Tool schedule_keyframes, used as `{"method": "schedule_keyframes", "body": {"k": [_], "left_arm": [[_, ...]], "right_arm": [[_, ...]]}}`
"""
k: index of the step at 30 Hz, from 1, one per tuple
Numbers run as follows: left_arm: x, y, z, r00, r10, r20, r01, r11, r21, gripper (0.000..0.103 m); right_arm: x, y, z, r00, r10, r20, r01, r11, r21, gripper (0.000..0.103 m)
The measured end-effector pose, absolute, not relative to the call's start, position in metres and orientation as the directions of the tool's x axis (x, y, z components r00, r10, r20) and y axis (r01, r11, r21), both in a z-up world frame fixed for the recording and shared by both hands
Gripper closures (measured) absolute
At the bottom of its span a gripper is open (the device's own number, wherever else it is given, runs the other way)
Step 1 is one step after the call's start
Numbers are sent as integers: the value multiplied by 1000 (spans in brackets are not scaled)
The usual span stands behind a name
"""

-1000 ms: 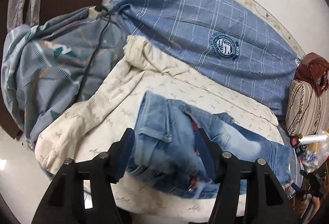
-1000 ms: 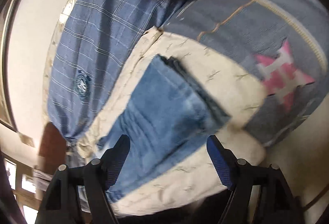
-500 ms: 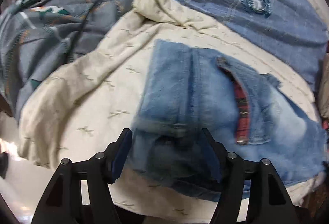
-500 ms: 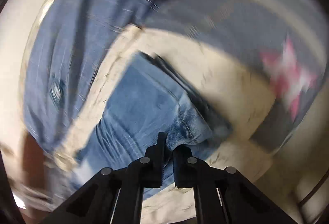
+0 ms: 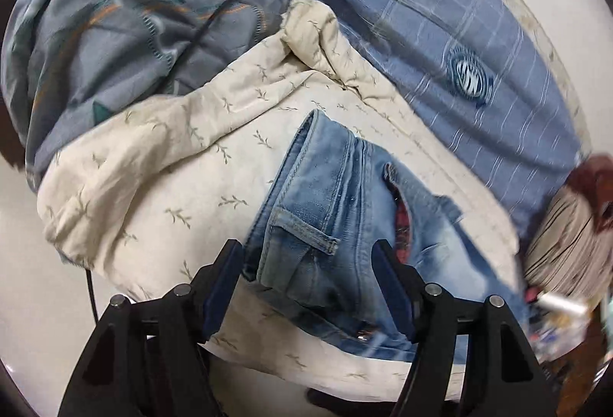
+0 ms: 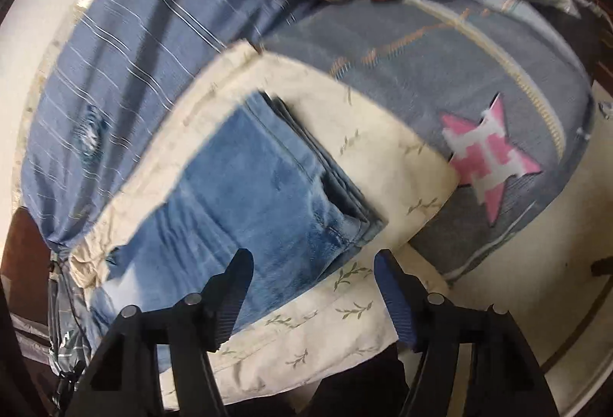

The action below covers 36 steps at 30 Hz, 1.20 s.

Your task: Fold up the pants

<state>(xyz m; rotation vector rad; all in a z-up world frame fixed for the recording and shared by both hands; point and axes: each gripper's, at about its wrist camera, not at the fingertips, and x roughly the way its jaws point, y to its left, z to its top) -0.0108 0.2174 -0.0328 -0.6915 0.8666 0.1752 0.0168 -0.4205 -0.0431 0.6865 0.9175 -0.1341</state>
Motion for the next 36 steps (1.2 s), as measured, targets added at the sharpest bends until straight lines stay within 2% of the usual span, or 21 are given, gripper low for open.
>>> {"method": "schedule_keyframes", "body": {"k": [3, 7, 11, 15, 16, 18, 21, 25, 27, 30, 32, 34, 36], "left_arm": [[-2, 216, -42, 630, -153, -761, -440, 738, -512, 32], [-2, 202, -61, 583, -252, -772, -472, 669, -575, 32], [11, 191, -71, 574, -265, -775, -495, 642, -586, 32], [21, 192, -82, 558, -225, -799, -553, 618, -560, 35], [21, 192, -82, 565, -206, -799, -552, 626, -551, 41], [23, 190, -79, 539, -142, -830, -559, 678, -479, 79], [19, 190, -70, 547, -104, -831, -539, 716, -444, 88], [1, 173, -42, 594, 2, -804, -494, 789, -364, 88], [3, 167, -53, 557, 37, -830, -504, 809, -302, 86], [15, 174, -92, 427, -20, -904, -535, 800, -271, 70], [8, 183, -82, 453, -31, -891, -555, 772, -309, 59], [1, 186, -63, 496, -23, -868, -538, 777, -328, 57], [-9, 189, -44, 536, -4, -844, -526, 780, -338, 51]], "right_arm": [[8, -412, -22, 676, 206, -707, 324, 779, 537, 34], [30, -376, -6, 691, 322, -647, 178, 792, 584, 34], [57, -333, -15, 635, 407, -656, 82, 810, 581, 34], [82, -304, -32, 589, 433, -682, 40, 828, 560, 34], [86, -300, -36, 582, 427, -692, 41, 835, 549, 34], [94, -296, -48, 552, 434, -713, 40, 840, 542, 34], [100, -295, -65, 498, 419, -760, 64, 856, 513, 35], [103, -294, -66, 477, 381, -792, 69, 883, 465, 37], [104, -291, -69, 460, 366, -809, 59, 897, 439, 37], [106, -287, -66, 449, 353, -821, 49, 908, 416, 35], [108, -283, -64, 445, 358, -821, 52, 905, 423, 35], [106, -284, -55, 460, 364, -810, 47, 901, 432, 35], [102, -281, -43, 490, 375, -787, 25, 896, 443, 35]]}}
